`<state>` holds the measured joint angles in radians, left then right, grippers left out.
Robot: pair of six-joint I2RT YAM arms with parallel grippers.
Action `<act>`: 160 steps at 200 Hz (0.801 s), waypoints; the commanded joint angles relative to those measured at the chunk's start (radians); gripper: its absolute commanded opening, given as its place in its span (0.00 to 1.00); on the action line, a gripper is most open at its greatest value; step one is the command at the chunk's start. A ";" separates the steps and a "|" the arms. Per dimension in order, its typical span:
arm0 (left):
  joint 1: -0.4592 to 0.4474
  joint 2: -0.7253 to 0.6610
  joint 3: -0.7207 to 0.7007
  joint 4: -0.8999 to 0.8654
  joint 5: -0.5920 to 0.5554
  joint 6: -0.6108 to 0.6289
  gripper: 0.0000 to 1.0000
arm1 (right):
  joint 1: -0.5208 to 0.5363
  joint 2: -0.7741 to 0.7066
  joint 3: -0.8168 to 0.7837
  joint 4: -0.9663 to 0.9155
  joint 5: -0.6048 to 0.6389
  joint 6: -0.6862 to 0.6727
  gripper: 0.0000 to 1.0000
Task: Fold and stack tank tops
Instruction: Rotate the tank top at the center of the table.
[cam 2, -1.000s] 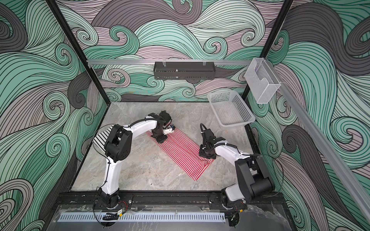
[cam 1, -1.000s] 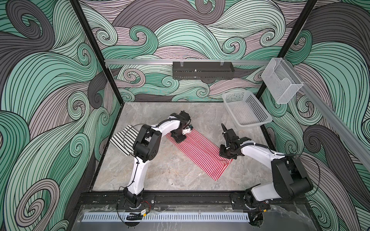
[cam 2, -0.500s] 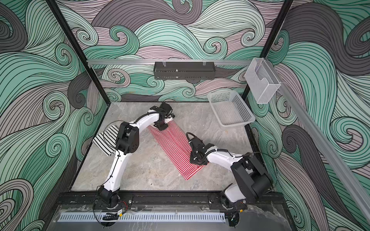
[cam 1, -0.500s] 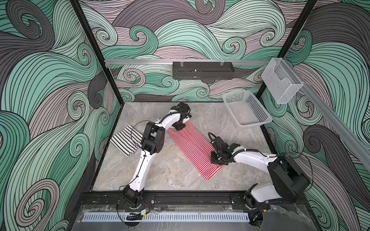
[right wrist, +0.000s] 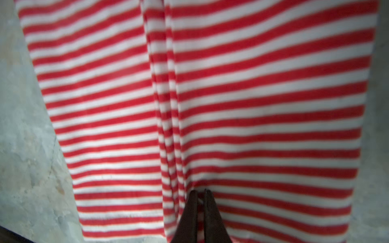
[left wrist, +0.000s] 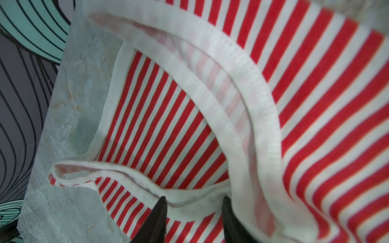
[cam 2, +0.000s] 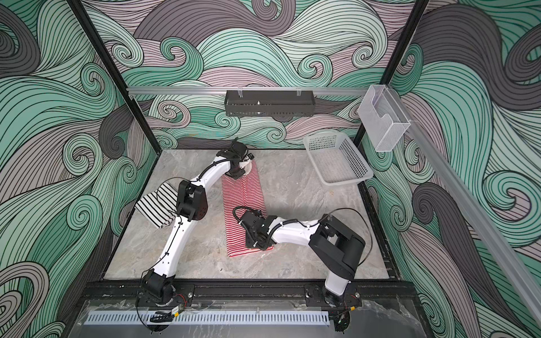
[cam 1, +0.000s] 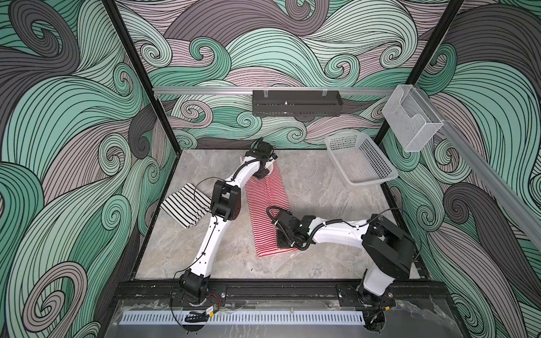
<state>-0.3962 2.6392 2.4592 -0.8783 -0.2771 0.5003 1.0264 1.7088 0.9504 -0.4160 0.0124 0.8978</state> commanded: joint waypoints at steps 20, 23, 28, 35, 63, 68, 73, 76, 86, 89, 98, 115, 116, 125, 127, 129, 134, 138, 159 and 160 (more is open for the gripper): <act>0.025 -0.361 -0.282 0.024 0.100 -0.103 0.42 | -0.017 -0.137 -0.022 -0.152 0.075 -0.027 0.18; 0.023 -0.388 -0.317 0.025 0.113 -0.109 0.42 | -0.026 -0.150 -0.032 -0.140 0.074 -0.032 0.19; 0.022 -0.434 -0.379 0.032 0.148 -0.116 0.41 | -0.042 -0.165 -0.048 -0.123 0.069 -0.037 0.22; 0.017 -0.496 -0.472 0.042 0.197 -0.116 0.41 | -0.067 -0.180 -0.070 -0.101 0.057 -0.044 0.26; -0.049 -0.737 -0.890 0.175 0.265 -0.004 0.43 | -0.179 -0.218 -0.147 -0.072 -0.021 -0.070 0.41; -0.067 -0.773 -0.954 0.198 0.252 0.022 0.43 | -0.195 -0.223 -0.160 -0.070 -0.035 -0.076 0.42; -0.087 -0.805 -1.013 0.216 0.230 0.037 0.43 | -0.210 -0.227 -0.172 -0.062 -0.050 -0.083 0.42; -0.098 -0.822 -1.046 0.229 0.213 0.039 0.44 | -0.216 -0.230 -0.179 -0.059 -0.061 -0.086 0.44; -0.133 -0.872 -1.135 0.246 0.180 0.040 0.44 | -0.237 -0.234 -0.200 -0.039 -0.103 -0.092 0.48; -0.141 -0.885 -1.157 0.244 0.182 0.040 0.45 | -0.242 -0.234 -0.206 -0.030 -0.117 -0.092 0.48; -0.159 -0.918 -1.215 0.236 0.198 0.038 0.45 | -0.250 -0.229 -0.222 -0.009 -0.153 -0.091 0.49; -0.187 -0.959 -1.299 0.198 0.249 0.032 0.46 | -0.252 -0.218 -0.245 0.031 -0.203 -0.076 0.52; -0.189 -0.963 -1.304 0.197 0.249 0.032 0.46 | -0.252 -0.217 -0.247 0.033 -0.207 -0.074 0.52; -0.205 -0.988 -1.348 0.207 0.254 0.034 0.46 | -0.250 -0.212 -0.265 0.051 -0.228 -0.057 0.52; -0.208 -0.995 -1.359 0.210 0.256 0.034 0.46 | -0.250 -0.211 -0.270 0.051 -0.233 -0.053 0.52; -0.211 -1.001 -1.369 0.213 0.257 0.034 0.46 | -0.249 -0.210 -0.274 0.052 -0.236 -0.049 0.52; -0.219 -1.016 -1.392 0.214 0.264 0.035 0.46 | -0.249 -0.210 -0.287 0.086 -0.248 -0.039 0.51; -0.225 -1.028 -1.409 0.217 0.270 0.034 0.46 | -0.247 -0.211 -0.298 0.090 -0.254 -0.031 0.51; -0.262 -1.088 -1.483 0.221 0.287 0.039 0.47 | -0.242 -0.231 -0.348 0.089 -0.266 0.001 0.46; -0.264 -1.090 -1.485 0.221 0.288 0.040 0.47 | -0.241 -0.233 -0.351 0.087 -0.267 0.001 0.45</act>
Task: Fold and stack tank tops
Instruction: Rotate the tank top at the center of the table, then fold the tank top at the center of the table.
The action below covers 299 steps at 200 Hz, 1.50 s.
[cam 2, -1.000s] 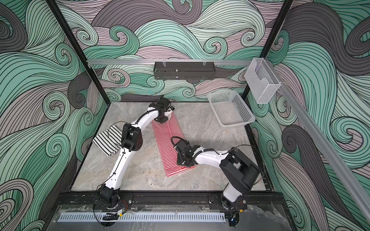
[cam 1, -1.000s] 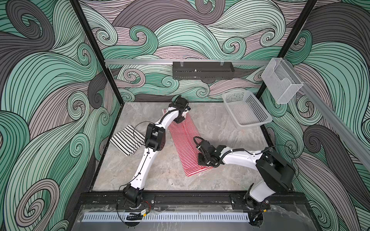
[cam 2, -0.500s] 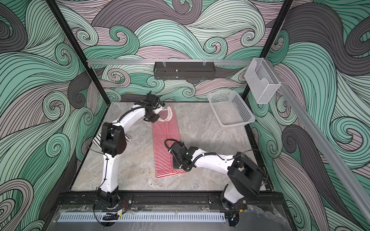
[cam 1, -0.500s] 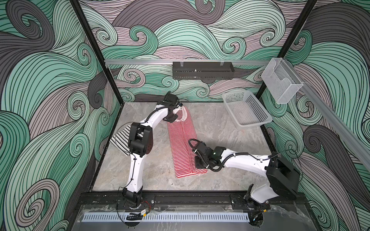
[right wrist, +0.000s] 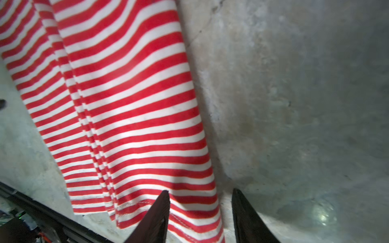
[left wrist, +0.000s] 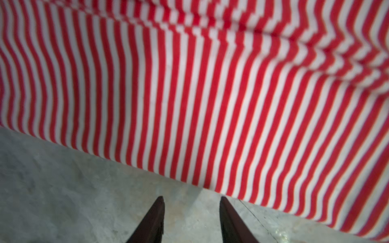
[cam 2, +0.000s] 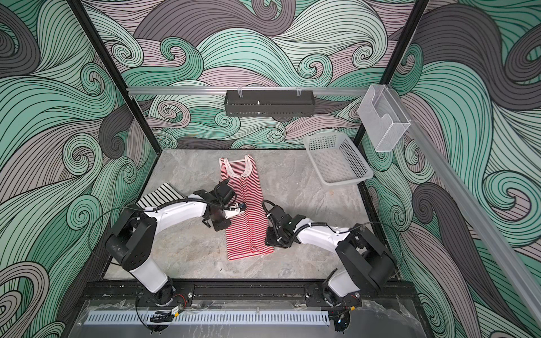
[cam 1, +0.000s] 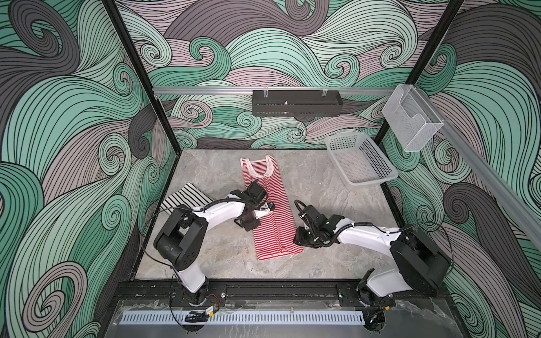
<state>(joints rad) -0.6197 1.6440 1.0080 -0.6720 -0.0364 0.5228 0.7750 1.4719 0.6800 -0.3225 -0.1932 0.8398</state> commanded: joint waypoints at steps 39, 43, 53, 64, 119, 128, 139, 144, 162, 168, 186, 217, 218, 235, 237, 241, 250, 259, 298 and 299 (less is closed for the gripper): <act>-0.104 -0.121 -0.071 -0.012 0.061 0.000 0.47 | 0.015 -0.089 -0.137 -0.078 -0.036 0.078 0.43; -0.111 -0.121 -0.071 -0.013 0.062 -0.003 0.47 | 0.015 -0.095 -0.138 -0.084 -0.032 0.076 0.43; -0.131 -0.120 -0.071 -0.012 0.065 -0.012 0.47 | 0.015 -0.104 -0.143 -0.089 -0.031 0.077 0.44; -0.151 -0.118 -0.069 -0.014 0.071 -0.015 0.47 | 0.015 -0.105 -0.147 -0.074 -0.034 0.084 0.44; -0.220 -0.094 -0.075 -0.028 0.111 -0.020 0.49 | -0.005 -0.046 -0.156 0.015 -0.015 0.104 0.39; -0.225 -0.084 -0.063 -0.062 0.145 -0.018 0.50 | -0.006 -0.045 -0.169 0.041 -0.019 0.115 0.39; -0.232 -0.076 -0.052 -0.096 0.175 -0.020 0.50 | -0.007 -0.037 -0.178 0.056 -0.023 0.120 0.38; -0.234 -0.077 -0.052 -0.103 0.190 -0.020 0.50 | -0.008 -0.033 -0.179 0.060 -0.027 0.121 0.38; -0.243 -0.094 -0.064 -0.110 0.219 -0.015 0.51 | -0.008 -0.018 -0.176 0.066 -0.038 0.118 0.34; -0.246 -0.098 -0.067 -0.113 0.219 -0.014 0.51 | -0.008 -0.016 -0.174 0.067 -0.043 0.116 0.30; -0.256 -0.098 -0.066 -0.125 0.221 -0.014 0.51 | -0.007 -0.027 -0.171 0.059 -0.048 0.112 0.18; -0.284 -0.092 -0.075 -0.133 0.224 -0.011 0.51 | -0.008 -0.045 -0.148 0.029 -0.040 0.096 0.02; -0.285 -0.092 -0.075 -0.133 0.225 -0.011 0.51 | -0.008 -0.045 -0.148 0.028 -0.041 0.095 0.01; -0.304 -0.086 -0.080 -0.141 0.228 -0.012 0.51 | -0.008 -0.044 -0.135 0.020 -0.038 0.093 0.00; -0.306 -0.085 -0.079 -0.141 0.229 -0.012 0.51 | -0.008 -0.044 -0.133 0.020 -0.037 0.092 0.00; -0.310 -0.083 -0.080 -0.141 0.230 -0.012 0.51 | -0.008 -0.042 -0.132 0.020 -0.038 0.092 0.00; -0.319 -0.084 -0.085 -0.138 0.233 -0.011 0.51 | -0.008 -0.038 -0.128 0.023 -0.038 0.092 0.00; -0.329 -0.080 -0.092 -0.126 0.224 -0.009 0.51 | -0.008 -0.033 -0.123 0.026 -0.041 0.092 0.00; -0.339 -0.029 -0.101 -0.089 0.153 -0.006 0.51 | -0.008 -0.033 -0.102 0.020 -0.045 0.087 0.00; -0.339 -0.028 -0.102 -0.087 0.151 -0.006 0.51 | -0.008 -0.033 -0.102 0.020 -0.045 0.088 0.00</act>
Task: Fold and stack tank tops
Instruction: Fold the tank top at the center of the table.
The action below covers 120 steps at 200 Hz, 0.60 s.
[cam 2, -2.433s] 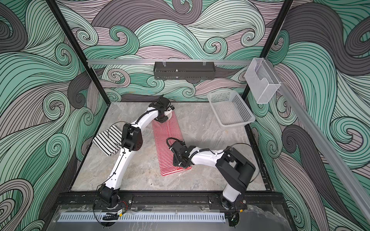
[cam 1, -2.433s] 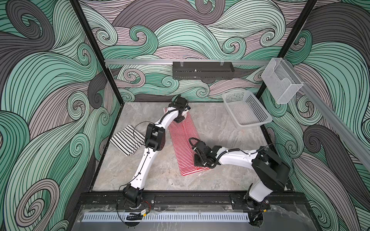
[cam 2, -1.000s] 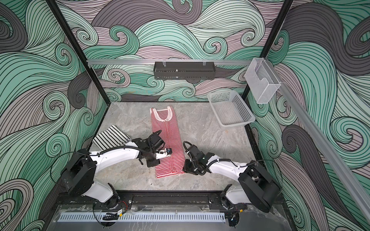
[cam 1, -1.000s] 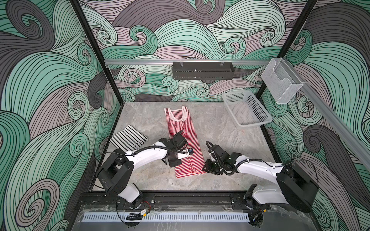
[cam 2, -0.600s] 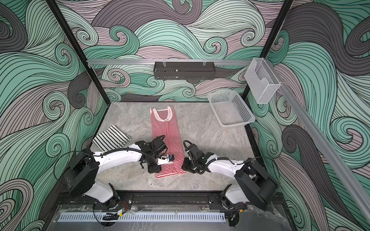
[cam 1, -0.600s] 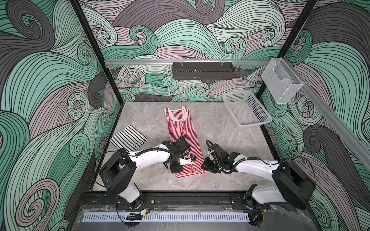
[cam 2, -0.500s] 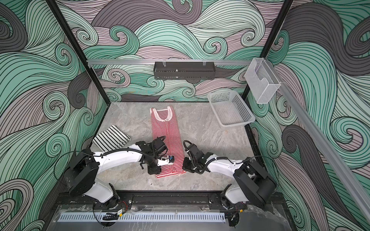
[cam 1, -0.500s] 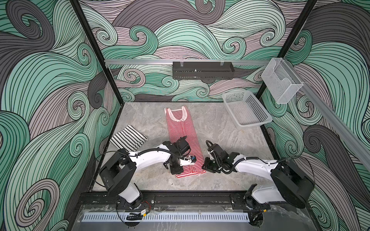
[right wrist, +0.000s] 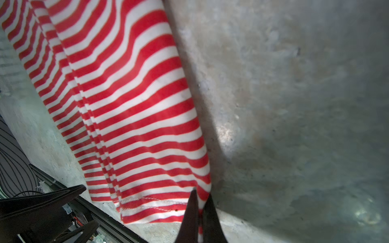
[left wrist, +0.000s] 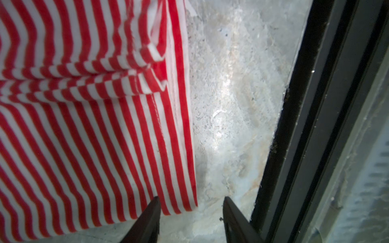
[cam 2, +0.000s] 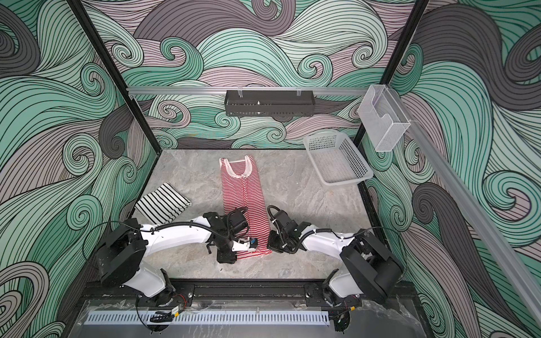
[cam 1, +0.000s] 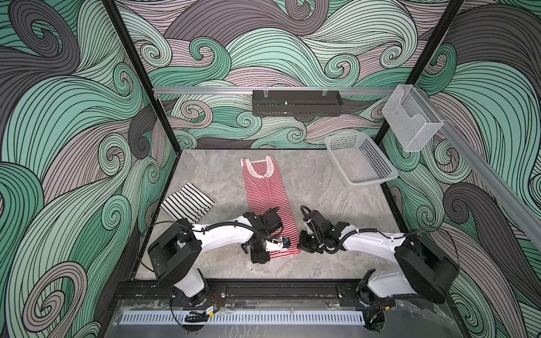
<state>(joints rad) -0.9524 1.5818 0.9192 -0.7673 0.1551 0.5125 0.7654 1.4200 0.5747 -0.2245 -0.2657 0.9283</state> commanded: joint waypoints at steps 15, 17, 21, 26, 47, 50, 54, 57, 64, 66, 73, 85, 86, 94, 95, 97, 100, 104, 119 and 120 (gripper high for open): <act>-0.006 0.047 -0.018 0.023 -0.057 0.001 0.51 | 0.002 0.012 0.005 -0.082 0.031 0.000 0.00; -0.006 0.048 -0.019 0.026 -0.060 -0.001 0.51 | 0.002 0.011 0.004 -0.082 0.031 0.000 0.00; -0.006 0.051 -0.022 0.032 -0.066 -0.003 0.51 | 0.001 0.010 0.004 -0.084 0.030 -0.002 0.00; -0.006 0.054 -0.024 0.035 -0.069 -0.005 0.51 | 0.002 0.008 0.004 -0.084 0.030 -0.001 0.00; -0.008 0.075 -0.024 0.028 -0.073 -0.005 0.50 | 0.002 0.003 0.002 -0.087 0.031 0.000 0.00; -0.008 0.079 -0.022 0.023 -0.072 -0.004 0.50 | 0.002 0.002 0.003 -0.087 0.030 0.001 0.00; -0.009 0.083 -0.023 0.019 -0.070 -0.003 0.49 | 0.000 0.000 0.002 -0.088 0.031 0.001 0.00; -0.009 0.085 -0.022 0.016 -0.069 -0.002 0.49 | 0.000 0.000 0.002 -0.088 0.030 -0.001 0.00; -0.012 0.091 -0.020 0.012 -0.069 0.001 0.48 | -0.001 -0.001 0.004 -0.090 0.029 -0.001 0.00; -0.012 0.092 -0.020 0.011 -0.069 0.001 0.48 | -0.001 -0.002 0.005 -0.090 0.029 -0.001 0.00; -0.015 0.093 -0.019 0.007 -0.064 0.005 0.48 | -0.004 -0.003 0.004 -0.091 0.028 -0.003 0.00; -0.021 0.094 -0.016 0.003 -0.054 0.011 0.46 | -0.008 -0.006 0.009 -0.095 0.025 -0.006 0.00; -0.022 0.095 -0.016 0.003 -0.053 0.012 0.45 | -0.007 -0.007 0.008 -0.096 0.025 -0.007 0.00; -0.025 0.096 -0.014 0.001 -0.045 0.016 0.42 | -0.010 -0.009 0.013 -0.098 0.023 -0.010 0.00; -0.026 0.096 -0.013 0.000 -0.044 0.016 0.41 | -0.011 -0.009 0.012 -0.099 0.023 -0.010 0.00; -0.026 0.097 -0.012 -0.001 -0.041 0.018 0.39 | -0.012 -0.010 0.013 -0.099 0.022 -0.010 0.00; -0.028 0.099 -0.009 -0.003 -0.037 0.020 0.37 | -0.012 -0.012 0.013 -0.101 0.022 -0.011 0.00; -0.029 0.101 -0.005 -0.008 -0.031 0.021 0.34 | -0.014 -0.014 0.015 -0.102 0.022 -0.012 0.00; -0.029 0.116 0.016 -0.025 -0.016 0.025 0.19 | -0.022 -0.025 0.015 -0.105 0.017 -0.017 0.00; -0.029 0.117 0.018 -0.027 -0.014 0.026 0.19 | -0.023 -0.026 0.015 -0.105 0.017 -0.017 0.00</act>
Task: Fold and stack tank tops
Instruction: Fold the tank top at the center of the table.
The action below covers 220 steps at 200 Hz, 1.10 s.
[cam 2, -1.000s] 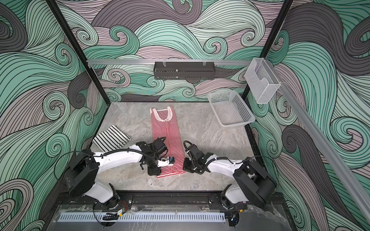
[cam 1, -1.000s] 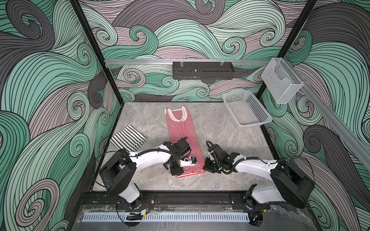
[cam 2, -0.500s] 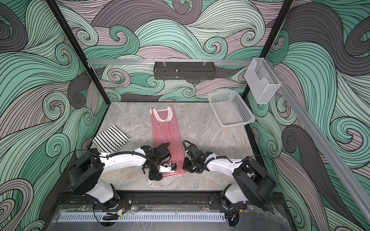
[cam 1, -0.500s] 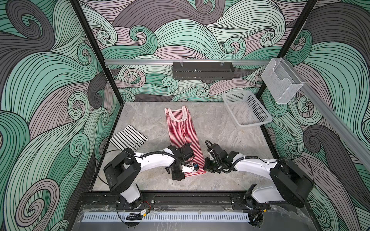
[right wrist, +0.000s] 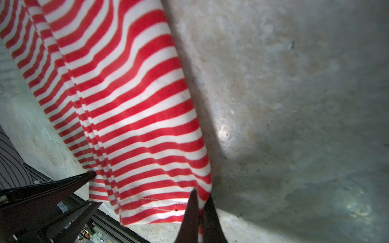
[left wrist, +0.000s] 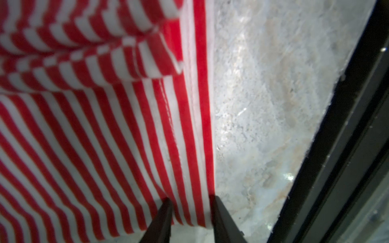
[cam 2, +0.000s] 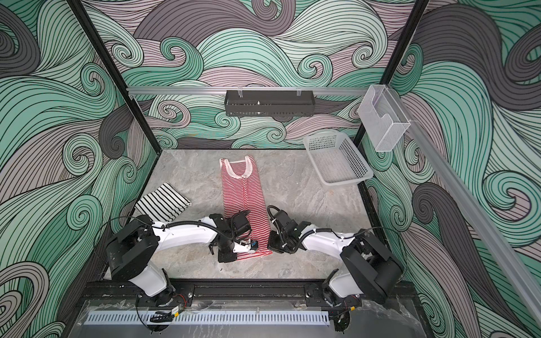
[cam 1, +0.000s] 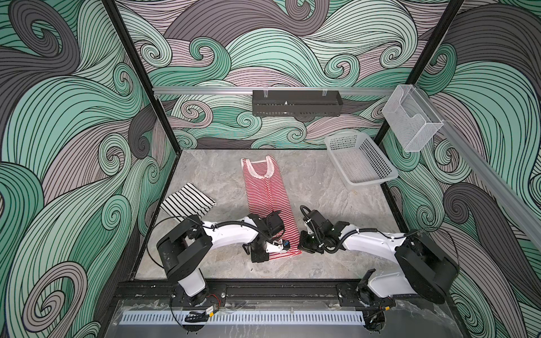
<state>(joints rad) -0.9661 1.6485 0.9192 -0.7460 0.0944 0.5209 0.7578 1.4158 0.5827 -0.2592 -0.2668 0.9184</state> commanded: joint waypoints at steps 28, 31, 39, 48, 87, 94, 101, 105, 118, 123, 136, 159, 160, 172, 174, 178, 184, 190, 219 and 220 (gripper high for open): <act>-0.016 0.060 0.053 -0.089 0.084 0.037 0.07 | -0.028 -0.050 0.018 -0.092 0.009 -0.025 0.00; -0.016 0.059 0.055 -0.091 0.088 0.039 0.06 | -0.030 -0.055 0.021 -0.095 0.010 -0.028 0.00; -0.016 0.054 0.065 -0.105 0.101 0.044 0.05 | -0.035 -0.071 0.023 -0.124 0.011 -0.036 0.00; -0.016 0.048 0.081 -0.133 0.125 0.059 0.04 | -0.041 -0.095 0.027 -0.149 0.017 -0.049 0.00; -0.019 0.033 0.191 -0.283 0.269 0.111 0.03 | -0.092 -0.262 0.048 -0.317 0.012 -0.119 0.00; -0.019 0.035 0.217 -0.318 0.301 0.122 0.03 | -0.103 -0.292 0.056 -0.346 -0.004 -0.131 0.00; -0.020 0.037 0.245 -0.351 0.333 0.131 0.03 | -0.113 -0.319 0.068 -0.367 -0.022 -0.143 0.00; -0.020 0.038 0.260 -0.368 0.351 0.136 0.03 | -0.118 -0.332 0.077 -0.383 -0.033 -0.151 0.00; -0.020 0.032 0.306 -0.416 0.393 0.149 0.03 | -0.129 -0.360 0.120 -0.427 -0.073 -0.190 0.00; -0.019 0.029 0.322 -0.427 0.402 0.151 0.03 | -0.131 -0.363 0.143 -0.445 -0.087 -0.213 0.00; -0.014 0.015 0.352 -0.443 0.405 0.152 0.03 | -0.132 -0.359 0.202 -0.495 -0.094 -0.265 0.00; 0.023 0.011 0.389 -0.445 0.376 0.151 0.03 | -0.149 -0.311 0.291 -0.522 -0.104 -0.320 0.00; 0.025 0.011 0.390 -0.444 0.374 0.151 0.03 | -0.150 -0.310 0.293 -0.523 -0.105 -0.321 0.00; 0.060 0.009 0.396 -0.427 0.352 0.151 0.03 | -0.163 -0.265 0.342 -0.525 -0.108 -0.350 0.00; 0.067 0.008 0.397 -0.424 0.349 0.151 0.02 | -0.167 -0.257 0.350 -0.526 -0.110 -0.357 0.00; 0.082 0.008 0.398 -0.418 0.345 0.153 0.02 | -0.173 -0.241 0.367 -0.523 -0.114 -0.367 0.00; 0.107 0.007 0.398 -0.406 0.341 0.157 0.00 | -0.180 -0.214 0.392 -0.527 -0.118 -0.385 0.00; 0.133 0.007 0.396 -0.388 0.331 0.158 0.00 | -0.186 -0.187 0.416 -0.526 -0.118 -0.401 0.00; 0.252 0.027 0.420 -0.357 0.280 0.200 0.00 | -0.207 -0.034 0.543 -0.527 -0.132 -0.473 0.00; 0.256 0.028 0.422 -0.356 0.279 0.201 0.00 | -0.207 -0.027 0.548 -0.527 -0.133 -0.476 0.00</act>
<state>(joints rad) -0.7910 1.6791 1.2926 -1.1088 0.4198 0.6697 0.5663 1.2934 1.0378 -0.7639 -0.3775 0.5392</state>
